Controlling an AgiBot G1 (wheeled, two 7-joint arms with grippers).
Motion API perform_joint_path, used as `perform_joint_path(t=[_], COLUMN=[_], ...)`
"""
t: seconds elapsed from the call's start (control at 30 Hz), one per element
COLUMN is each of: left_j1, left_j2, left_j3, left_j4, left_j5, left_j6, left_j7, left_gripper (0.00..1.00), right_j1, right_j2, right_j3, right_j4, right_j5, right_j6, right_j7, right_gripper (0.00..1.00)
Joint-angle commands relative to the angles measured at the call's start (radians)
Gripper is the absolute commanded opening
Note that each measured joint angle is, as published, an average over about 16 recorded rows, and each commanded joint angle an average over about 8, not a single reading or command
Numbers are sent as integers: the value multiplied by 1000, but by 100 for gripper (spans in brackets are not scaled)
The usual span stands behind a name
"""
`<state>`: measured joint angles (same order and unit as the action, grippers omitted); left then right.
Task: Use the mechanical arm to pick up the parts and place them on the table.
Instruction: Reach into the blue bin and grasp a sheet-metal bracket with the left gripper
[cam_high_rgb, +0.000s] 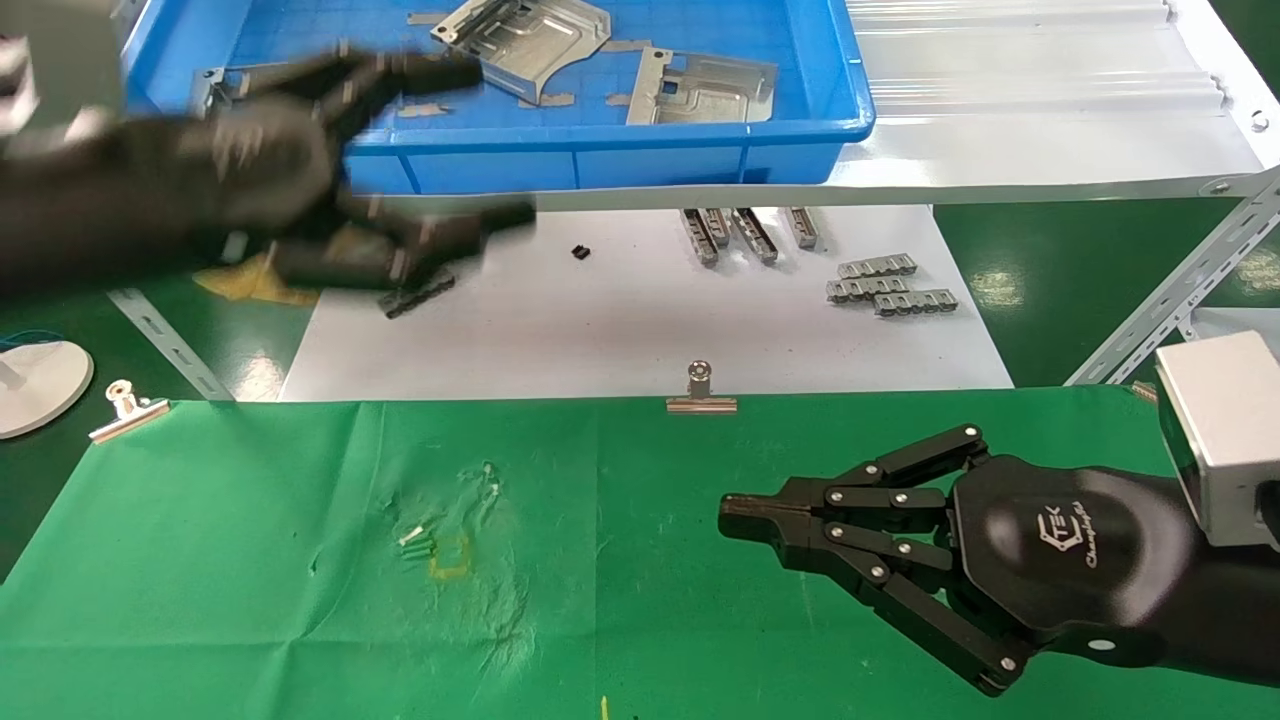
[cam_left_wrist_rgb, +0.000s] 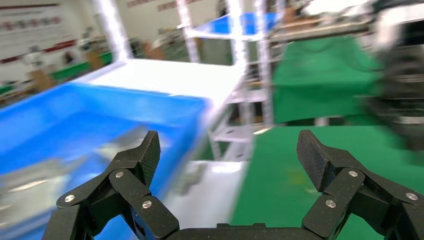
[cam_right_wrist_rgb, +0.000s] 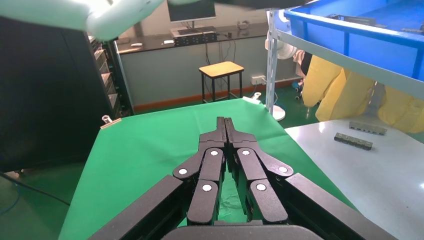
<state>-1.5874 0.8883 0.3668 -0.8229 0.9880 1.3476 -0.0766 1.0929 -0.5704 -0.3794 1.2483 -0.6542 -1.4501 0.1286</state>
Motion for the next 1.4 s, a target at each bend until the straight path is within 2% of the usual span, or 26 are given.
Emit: perform_joint_path(t=[0.03,0.1,0.27,0.3,0.37,0.53,0.57,0.6,0.83,1.4], left_j1=[-89,-168,-316,-339,-374,-423,-428,-432,-446,-428], left_j2=[42,99,240,266,309,388,399,409,440,442], left_j3=[21,46,101,109,125,152,156,160,172,156], left_j4=[109,234,500,541,610,731,747,761,802,809], left_j5=[51,113,246,265,295,341,347,352,369,345], left_j6=[-7,-86,-335,-379,-448,-548,-559,-568,-587,-625], left_j7=[23,39,63,66,71,67,64,60,45,31], left_gripper=[100,100,100,97,75,13,3,0,0,0], right_j1=[0,0,0,0,0,0,0,0,0,0], right_j2=[0,0,0,0,0,0,0,0,0,0], right_j3=[0,0,0,0,0,0,0,0,0,0], right_j4=[0,0,0,0,0,0,0,0,0,0], right_j5=[0,0,0,0,0,0,0,0,0,0], right_j6=[0,0,0,0,0,0,0,0,0,0], right_j7=[0,0,0,0,0,0,0,0,0,0], right_gripper=[0,8,69,82,99,100,100,100,100,100])
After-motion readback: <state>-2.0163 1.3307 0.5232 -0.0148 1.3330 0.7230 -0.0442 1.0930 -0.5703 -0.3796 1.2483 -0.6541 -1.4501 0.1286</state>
